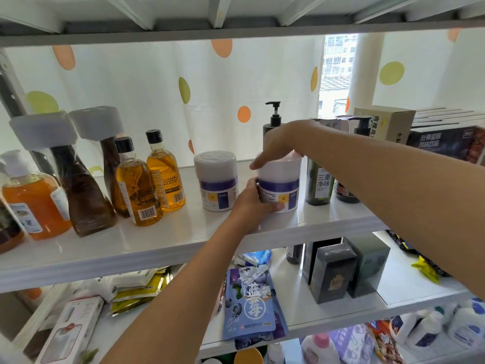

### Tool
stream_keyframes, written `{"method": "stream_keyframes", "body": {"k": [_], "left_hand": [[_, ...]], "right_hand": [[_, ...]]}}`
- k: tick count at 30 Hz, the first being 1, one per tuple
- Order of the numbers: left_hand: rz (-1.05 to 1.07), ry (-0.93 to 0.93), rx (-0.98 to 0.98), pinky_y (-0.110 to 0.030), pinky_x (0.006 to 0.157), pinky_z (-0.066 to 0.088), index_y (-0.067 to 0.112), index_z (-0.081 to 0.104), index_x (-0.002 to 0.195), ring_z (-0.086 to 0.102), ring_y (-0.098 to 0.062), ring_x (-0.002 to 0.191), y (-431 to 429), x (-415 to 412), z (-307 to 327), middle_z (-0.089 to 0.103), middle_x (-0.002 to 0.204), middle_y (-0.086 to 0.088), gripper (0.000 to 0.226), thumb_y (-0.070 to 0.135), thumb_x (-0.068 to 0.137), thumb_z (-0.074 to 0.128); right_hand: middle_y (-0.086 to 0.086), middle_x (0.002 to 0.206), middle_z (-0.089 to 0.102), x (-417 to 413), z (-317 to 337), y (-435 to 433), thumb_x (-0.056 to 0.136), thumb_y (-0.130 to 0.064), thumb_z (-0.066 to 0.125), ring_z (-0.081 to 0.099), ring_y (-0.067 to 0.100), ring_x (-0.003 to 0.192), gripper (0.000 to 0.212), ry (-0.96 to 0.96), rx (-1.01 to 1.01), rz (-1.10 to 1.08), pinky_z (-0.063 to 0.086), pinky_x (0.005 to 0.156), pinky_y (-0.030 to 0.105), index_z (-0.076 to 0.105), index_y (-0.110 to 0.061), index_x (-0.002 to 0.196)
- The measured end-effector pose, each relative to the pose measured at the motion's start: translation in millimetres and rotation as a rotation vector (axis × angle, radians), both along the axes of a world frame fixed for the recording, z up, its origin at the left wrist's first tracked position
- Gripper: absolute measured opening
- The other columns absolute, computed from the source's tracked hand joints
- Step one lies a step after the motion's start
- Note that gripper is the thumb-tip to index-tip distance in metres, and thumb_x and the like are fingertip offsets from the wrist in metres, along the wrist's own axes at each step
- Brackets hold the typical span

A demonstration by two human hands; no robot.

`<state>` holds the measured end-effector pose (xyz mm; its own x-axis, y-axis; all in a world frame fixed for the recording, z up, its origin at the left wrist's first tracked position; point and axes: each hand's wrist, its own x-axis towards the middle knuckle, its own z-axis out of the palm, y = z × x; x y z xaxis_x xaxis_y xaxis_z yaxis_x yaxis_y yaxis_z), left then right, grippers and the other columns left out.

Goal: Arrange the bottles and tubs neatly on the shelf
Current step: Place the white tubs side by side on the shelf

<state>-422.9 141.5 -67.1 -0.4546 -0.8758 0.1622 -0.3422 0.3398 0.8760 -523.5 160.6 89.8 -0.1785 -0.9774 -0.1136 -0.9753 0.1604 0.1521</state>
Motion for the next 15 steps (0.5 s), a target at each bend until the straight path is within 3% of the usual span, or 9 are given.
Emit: {"method": "stream_keyframes", "body": {"k": [3, 7, 12, 15], "left_hand": [[-0.011, -0.001, 0.001, -0.020, 0.082, 0.044, 0.026, 0.038, 0.135, 0.054, -0.008, 0.108, -0.5, 1.1, -0.4, 0.056, 0.133, 0.006, 0.068, 0.023, 0.080, 0.078], [-0.026, -0.003, -0.005, -0.024, 0.089, 0.046, 0.026, 0.039, 0.135, 0.054, -0.008, 0.109, -0.8, 0.9, -0.7, 0.055, 0.129, 0.010, 0.064, 0.022, 0.083, 0.075], [-0.046, 0.032, -0.005, -0.037, 0.099, 0.050, 0.029, 0.045, 0.131, 0.058, -0.013, 0.113, -5.6, -1.0, -4.7, 0.059, 0.128, 0.008, 0.058, 0.018, 0.082, 0.075], [-0.049, 0.033, -0.004, -0.031, 0.093, 0.050, 0.028, 0.044, 0.135, 0.057, -0.015, 0.116, -3.4, -0.4, -3.1, 0.059, 0.131, 0.007, 0.060, 0.018, 0.084, 0.074]], "right_hand": [[0.003, 0.129, 0.057, -0.1, -0.2, -1.8, 0.078, -0.072, 0.059, 0.056, 0.024, 0.103, 0.074, -0.010, 0.044, 0.032, 0.051, 0.091, 0.041, 0.057, -0.019, 0.128], [0.006, 0.128, 0.060, -2.8, 4.0, -2.9, 0.078, -0.050, 0.072, 0.060, 0.029, 0.110, 0.067, -0.076, 0.100, 0.065, 0.052, 0.094, 0.046, 0.054, -0.018, 0.134], [0.006, 0.125, 0.061, -6.4, 1.6, -3.5, 0.075, -0.054, 0.074, 0.061, 0.029, 0.108, 0.069, -0.059, 0.036, 0.074, 0.053, 0.093, 0.046, 0.057, -0.016, 0.130], [0.006, 0.124, 0.061, -7.0, 1.0, -5.6, 0.075, -0.054, 0.074, 0.061, 0.029, 0.108, 0.067, -0.067, 0.045, 0.062, 0.053, 0.093, 0.046, 0.058, -0.015, 0.128]]}}
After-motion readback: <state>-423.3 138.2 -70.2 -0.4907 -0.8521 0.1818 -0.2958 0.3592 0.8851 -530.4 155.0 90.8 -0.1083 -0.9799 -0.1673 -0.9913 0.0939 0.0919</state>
